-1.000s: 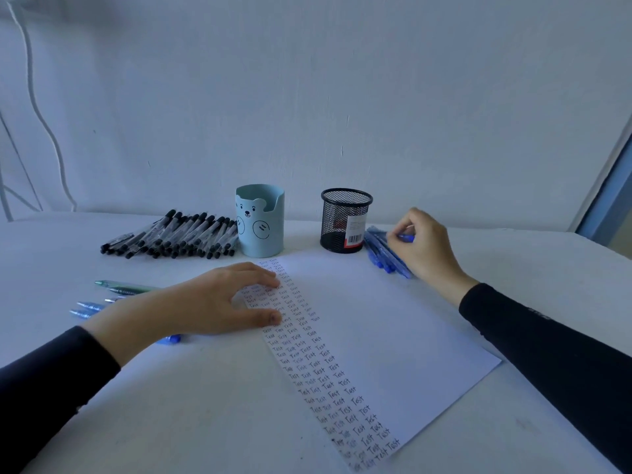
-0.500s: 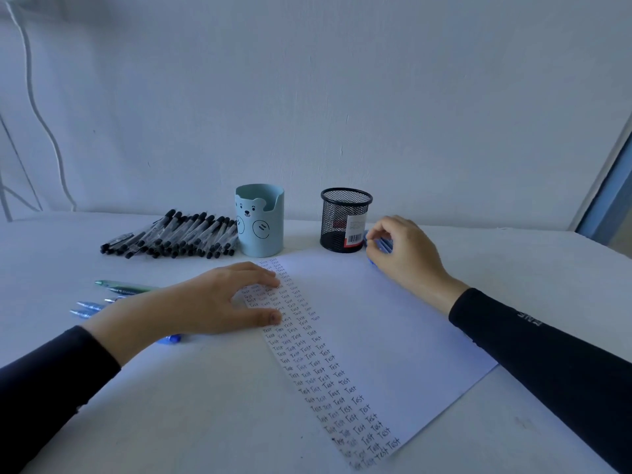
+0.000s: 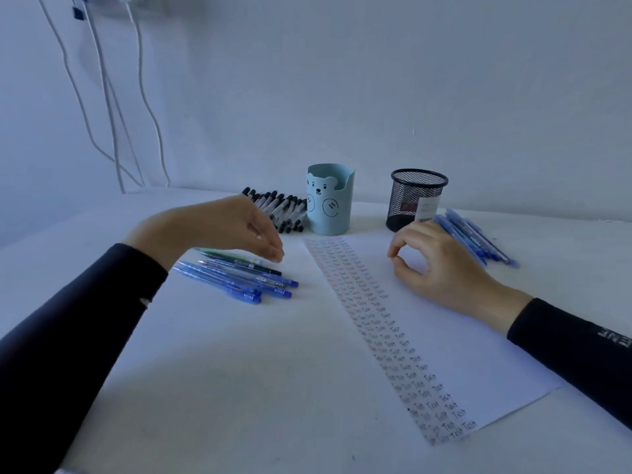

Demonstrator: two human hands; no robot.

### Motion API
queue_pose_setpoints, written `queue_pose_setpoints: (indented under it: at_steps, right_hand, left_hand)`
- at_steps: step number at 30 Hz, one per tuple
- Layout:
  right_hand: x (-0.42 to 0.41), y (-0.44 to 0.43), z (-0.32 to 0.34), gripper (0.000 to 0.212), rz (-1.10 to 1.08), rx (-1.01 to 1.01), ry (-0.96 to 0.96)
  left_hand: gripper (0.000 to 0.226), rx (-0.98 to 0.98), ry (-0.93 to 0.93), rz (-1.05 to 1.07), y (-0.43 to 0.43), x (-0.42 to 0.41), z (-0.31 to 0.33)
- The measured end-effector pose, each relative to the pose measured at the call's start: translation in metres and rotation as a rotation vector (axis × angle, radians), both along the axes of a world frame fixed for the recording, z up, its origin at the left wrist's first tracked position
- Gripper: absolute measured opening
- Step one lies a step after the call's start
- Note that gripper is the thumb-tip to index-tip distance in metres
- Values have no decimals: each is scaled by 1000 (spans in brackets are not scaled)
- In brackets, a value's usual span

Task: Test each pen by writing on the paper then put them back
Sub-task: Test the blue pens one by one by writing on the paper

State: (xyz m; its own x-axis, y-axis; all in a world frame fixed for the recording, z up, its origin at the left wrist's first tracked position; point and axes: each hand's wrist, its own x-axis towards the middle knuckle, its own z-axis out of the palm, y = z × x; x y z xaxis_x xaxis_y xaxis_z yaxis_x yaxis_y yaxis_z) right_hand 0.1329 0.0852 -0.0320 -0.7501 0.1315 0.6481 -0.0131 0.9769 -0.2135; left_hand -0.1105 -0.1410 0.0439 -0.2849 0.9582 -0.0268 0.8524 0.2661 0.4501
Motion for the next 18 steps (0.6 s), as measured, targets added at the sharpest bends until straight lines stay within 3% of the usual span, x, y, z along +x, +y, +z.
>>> queue_pose_setpoints:
  at_steps: [13,18]
  right_hand:
    - [-2,1,-2,15,33,-42,-15]
    - [-2,0,-2,4,46,-53,-13]
  left_hand:
    - [9,-99,145,115,-7,-19,-3]
    - [8,-144,199,85,-3,-16,-6]
